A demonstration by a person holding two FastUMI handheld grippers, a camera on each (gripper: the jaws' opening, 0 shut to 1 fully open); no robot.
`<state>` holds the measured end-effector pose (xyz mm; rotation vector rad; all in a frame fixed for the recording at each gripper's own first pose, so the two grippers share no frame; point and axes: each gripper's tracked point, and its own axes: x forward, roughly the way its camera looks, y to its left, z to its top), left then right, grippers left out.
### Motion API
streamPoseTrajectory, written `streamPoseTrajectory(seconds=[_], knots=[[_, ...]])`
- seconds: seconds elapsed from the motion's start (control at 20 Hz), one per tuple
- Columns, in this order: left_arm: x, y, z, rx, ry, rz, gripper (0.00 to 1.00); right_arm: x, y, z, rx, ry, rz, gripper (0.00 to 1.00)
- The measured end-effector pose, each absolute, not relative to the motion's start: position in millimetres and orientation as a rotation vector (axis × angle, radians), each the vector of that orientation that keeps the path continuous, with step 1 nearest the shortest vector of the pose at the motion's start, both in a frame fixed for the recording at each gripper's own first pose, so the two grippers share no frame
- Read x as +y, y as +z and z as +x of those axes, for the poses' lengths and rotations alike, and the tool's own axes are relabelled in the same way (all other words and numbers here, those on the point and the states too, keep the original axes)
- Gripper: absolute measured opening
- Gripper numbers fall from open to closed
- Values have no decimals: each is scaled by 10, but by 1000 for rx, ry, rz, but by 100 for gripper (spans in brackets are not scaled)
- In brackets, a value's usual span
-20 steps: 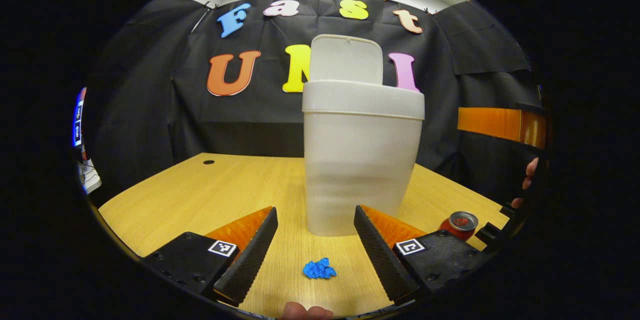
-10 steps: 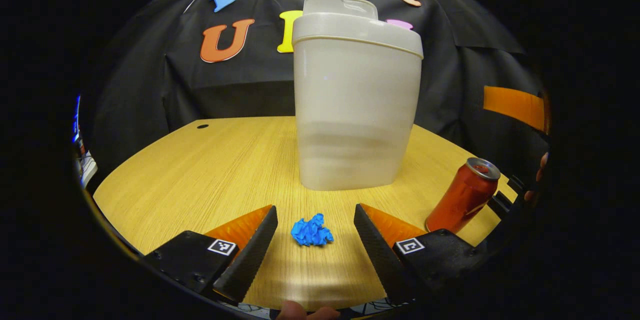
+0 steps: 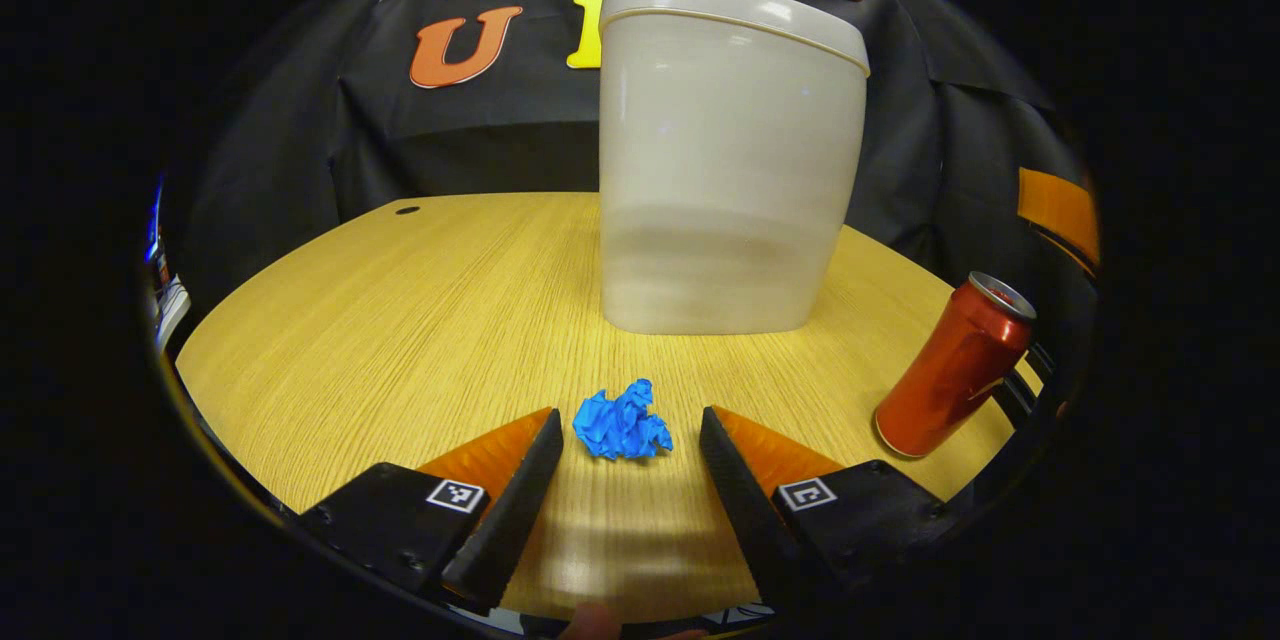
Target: Press the lid of the desktop garbage bin to open it, pick up the crumpled paper on the desktop and throw it into the bin, then pick up the pop can on the desktop and drop it into the bin, and finally close the garbage bin lid.
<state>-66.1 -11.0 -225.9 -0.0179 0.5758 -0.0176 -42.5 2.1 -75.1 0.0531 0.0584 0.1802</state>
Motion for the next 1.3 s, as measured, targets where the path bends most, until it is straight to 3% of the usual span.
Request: streamPoseTrajectory(seconds=[0.4,0.6,0.95,1.3], knots=[[-28,-2282,-665,574,2,-2,45,148,-892,-485,74,203,26,96],[-80,-2263,-671,574,-12,-17,30,211,-968,-495,90,212,26,96],[-185,-2007,-600,513,-64,-46,28,289,-1116,-486,123,219,19,96],[-138,-1425,-511,356,-54,-74,28,354,-1451,-407,201,220,31,96]])
